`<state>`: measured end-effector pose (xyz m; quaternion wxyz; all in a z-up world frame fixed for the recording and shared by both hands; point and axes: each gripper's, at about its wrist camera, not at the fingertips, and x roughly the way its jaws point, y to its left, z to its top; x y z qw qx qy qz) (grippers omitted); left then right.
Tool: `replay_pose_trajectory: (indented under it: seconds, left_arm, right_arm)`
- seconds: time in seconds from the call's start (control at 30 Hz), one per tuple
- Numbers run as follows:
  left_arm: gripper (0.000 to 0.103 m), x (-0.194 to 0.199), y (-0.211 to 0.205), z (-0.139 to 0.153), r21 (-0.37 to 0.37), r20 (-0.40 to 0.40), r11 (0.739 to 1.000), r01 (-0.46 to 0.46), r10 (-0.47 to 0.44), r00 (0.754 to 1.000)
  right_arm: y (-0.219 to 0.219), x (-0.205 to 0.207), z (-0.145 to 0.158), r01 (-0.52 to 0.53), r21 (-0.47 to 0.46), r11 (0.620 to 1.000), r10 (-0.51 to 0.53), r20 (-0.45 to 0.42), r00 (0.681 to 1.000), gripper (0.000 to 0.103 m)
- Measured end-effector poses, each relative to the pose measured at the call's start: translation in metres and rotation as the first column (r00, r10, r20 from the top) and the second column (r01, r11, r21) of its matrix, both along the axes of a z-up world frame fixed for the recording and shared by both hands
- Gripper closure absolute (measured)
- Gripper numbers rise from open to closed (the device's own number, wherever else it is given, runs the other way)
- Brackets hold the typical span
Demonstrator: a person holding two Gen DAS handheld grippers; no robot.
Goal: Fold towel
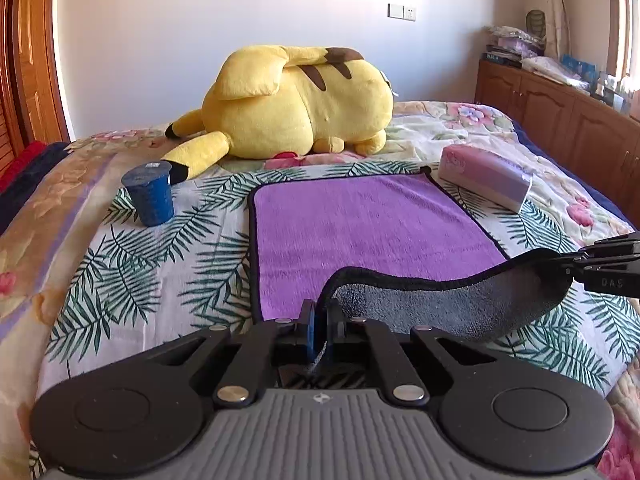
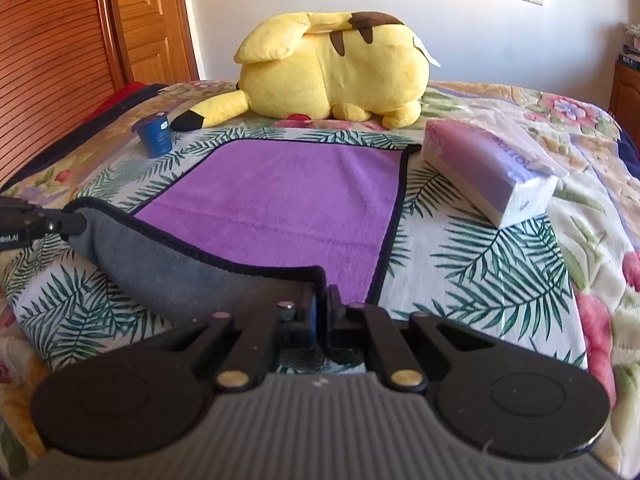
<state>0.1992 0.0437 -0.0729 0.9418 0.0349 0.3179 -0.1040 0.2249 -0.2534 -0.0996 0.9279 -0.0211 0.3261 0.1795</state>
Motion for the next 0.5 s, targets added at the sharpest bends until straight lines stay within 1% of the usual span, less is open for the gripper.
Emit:
replay_pose_trajectory:
  seconds: [0.33,0.5]
  left_arm:
    - [0.103,0.011,0.001,0.01,-0.005,0.017,1.0,0.016,-0.016,1.0]
    - [0.103,0.016,-0.001,0.014,0.013,0.033,0.999,0.031,-0.032,0.999]
  right_arm:
    - [0.002,0.013,0.005,-0.013,-0.009,1.0,0.014,0.053,0.999,0.098]
    - [0.001,0.017,0.004,-0.01,-0.005,1.0,0.01,0.068,0.998,0.098]
